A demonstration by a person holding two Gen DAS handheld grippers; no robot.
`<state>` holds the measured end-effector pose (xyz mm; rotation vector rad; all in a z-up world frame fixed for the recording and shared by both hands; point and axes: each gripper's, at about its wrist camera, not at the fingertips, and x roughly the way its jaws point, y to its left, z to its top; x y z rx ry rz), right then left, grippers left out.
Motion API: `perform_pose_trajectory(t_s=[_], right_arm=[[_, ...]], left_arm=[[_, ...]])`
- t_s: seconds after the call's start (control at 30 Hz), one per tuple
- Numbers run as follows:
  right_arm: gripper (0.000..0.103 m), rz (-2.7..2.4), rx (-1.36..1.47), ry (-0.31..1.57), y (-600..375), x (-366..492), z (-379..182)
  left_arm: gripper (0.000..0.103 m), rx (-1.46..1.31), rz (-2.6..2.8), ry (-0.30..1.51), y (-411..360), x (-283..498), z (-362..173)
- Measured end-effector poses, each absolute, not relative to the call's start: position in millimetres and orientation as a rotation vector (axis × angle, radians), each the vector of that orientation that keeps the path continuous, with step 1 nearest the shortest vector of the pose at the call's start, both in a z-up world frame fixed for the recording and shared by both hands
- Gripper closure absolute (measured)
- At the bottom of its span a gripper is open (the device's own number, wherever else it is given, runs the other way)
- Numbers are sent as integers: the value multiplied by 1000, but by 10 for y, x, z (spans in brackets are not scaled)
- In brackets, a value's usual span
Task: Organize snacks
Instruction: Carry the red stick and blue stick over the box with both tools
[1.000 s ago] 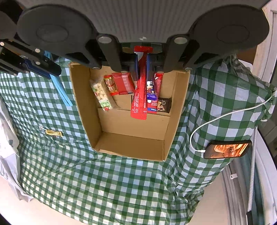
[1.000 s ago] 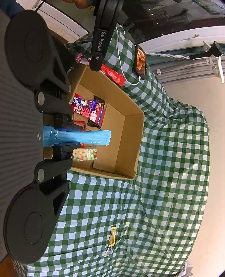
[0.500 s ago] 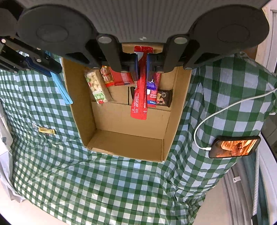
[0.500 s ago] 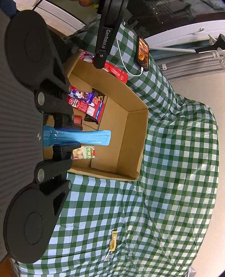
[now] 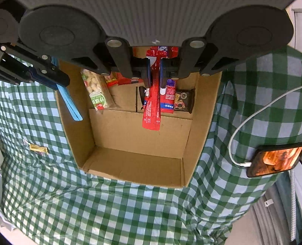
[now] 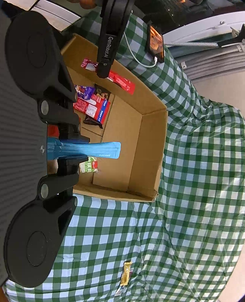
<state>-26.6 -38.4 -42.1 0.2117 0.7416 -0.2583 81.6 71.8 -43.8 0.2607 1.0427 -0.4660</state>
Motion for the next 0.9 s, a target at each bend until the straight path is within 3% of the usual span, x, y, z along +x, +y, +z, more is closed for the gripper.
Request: perform_pose_trajectory(t_s=[0.9], right_arm=[[90, -244, 242, 815, -615, 301, -860]], left_arm=[[93, 332, -429, 1107, 458, 1271, -941]])
